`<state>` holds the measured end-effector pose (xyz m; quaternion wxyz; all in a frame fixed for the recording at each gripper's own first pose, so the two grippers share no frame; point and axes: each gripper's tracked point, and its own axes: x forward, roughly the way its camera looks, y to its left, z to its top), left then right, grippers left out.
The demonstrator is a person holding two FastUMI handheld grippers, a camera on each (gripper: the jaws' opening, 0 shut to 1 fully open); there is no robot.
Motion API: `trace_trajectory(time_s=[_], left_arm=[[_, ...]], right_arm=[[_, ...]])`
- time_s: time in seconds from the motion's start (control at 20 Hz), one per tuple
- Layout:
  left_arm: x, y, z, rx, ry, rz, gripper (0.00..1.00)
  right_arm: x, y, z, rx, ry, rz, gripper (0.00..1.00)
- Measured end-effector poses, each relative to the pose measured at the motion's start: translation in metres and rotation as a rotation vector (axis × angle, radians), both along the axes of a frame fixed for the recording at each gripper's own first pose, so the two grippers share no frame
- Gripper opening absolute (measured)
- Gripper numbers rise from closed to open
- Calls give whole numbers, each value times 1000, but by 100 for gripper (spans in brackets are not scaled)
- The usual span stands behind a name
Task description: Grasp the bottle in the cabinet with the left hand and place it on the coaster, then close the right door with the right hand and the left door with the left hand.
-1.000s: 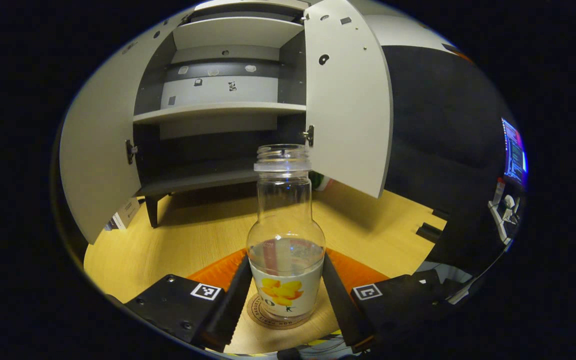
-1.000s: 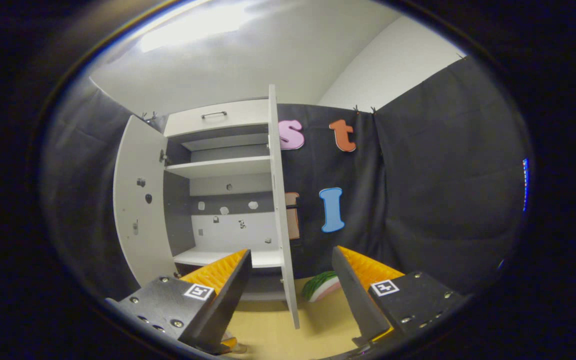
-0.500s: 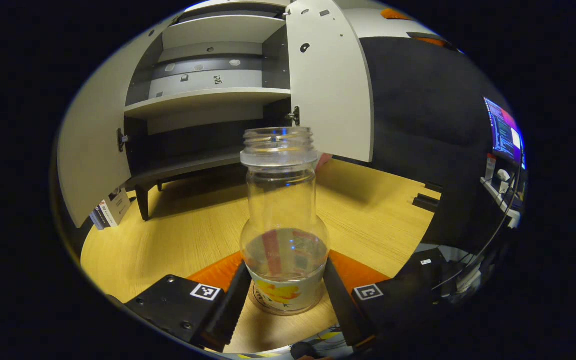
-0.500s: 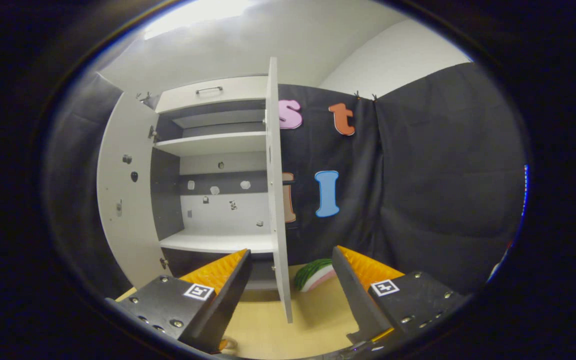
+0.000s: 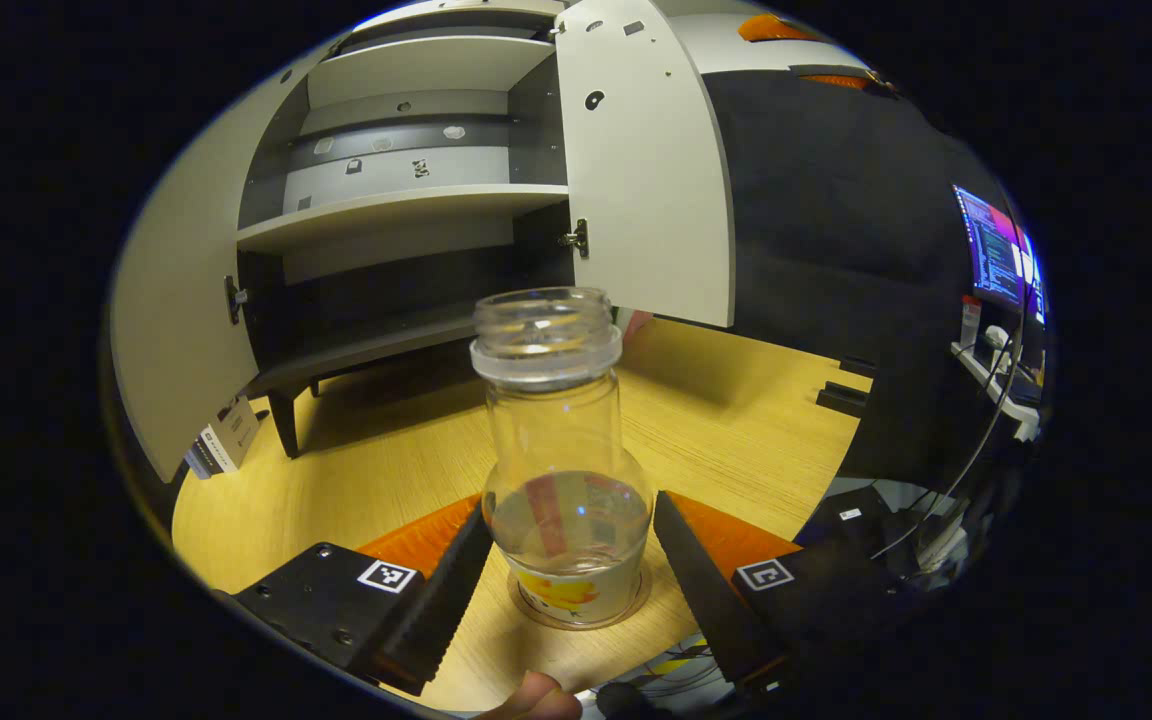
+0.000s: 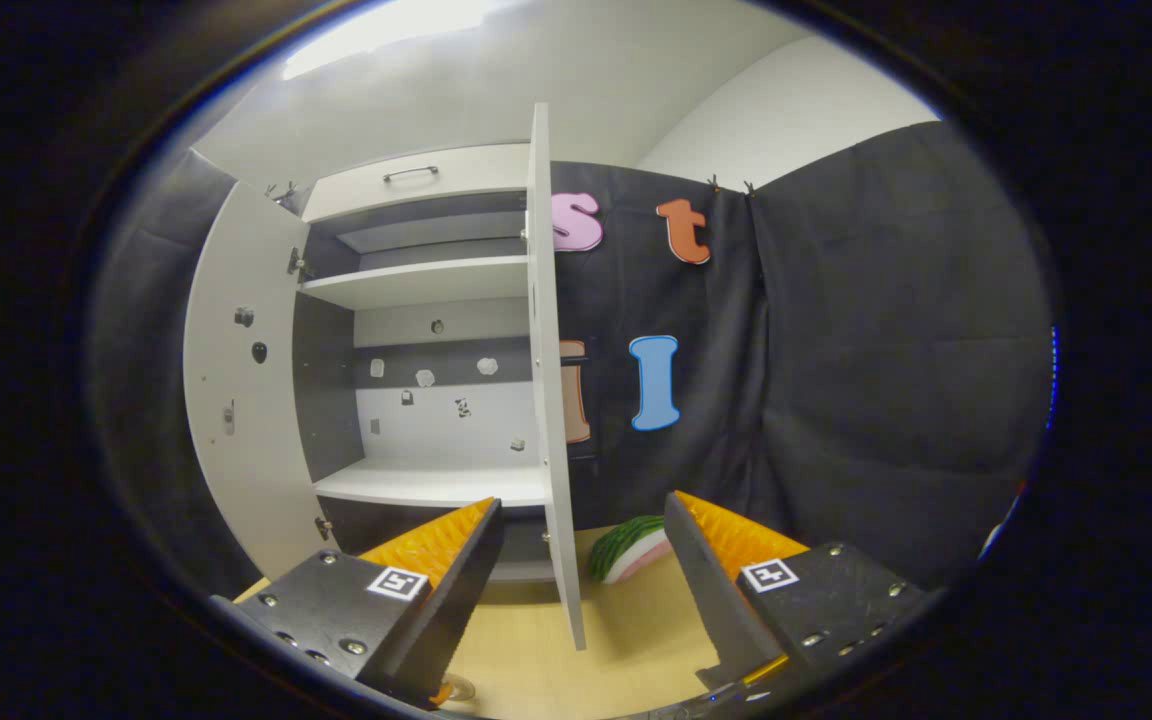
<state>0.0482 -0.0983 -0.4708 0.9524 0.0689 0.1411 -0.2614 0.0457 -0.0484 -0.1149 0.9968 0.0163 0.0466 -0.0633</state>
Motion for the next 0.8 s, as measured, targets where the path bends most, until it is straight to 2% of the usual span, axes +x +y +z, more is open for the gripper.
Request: trace_trajectory(time_s=[0.25,0.55,0.7,0.8], left_arm=[[-12,3,56,-68,1,-21,99],[-18,4,194,-164,-140,-56,99],[-15,11,271,-205,-237,-49,99],[-14,18,306,-234,-254,-34,98]], right_arm=[[2,-33,-4,-6,4,-30,98],[21,-101,1,2,-12,-64,98],[44,-138,6,-6,-4,-74,98],[64,-158,14,-43,-8,-76,98]])
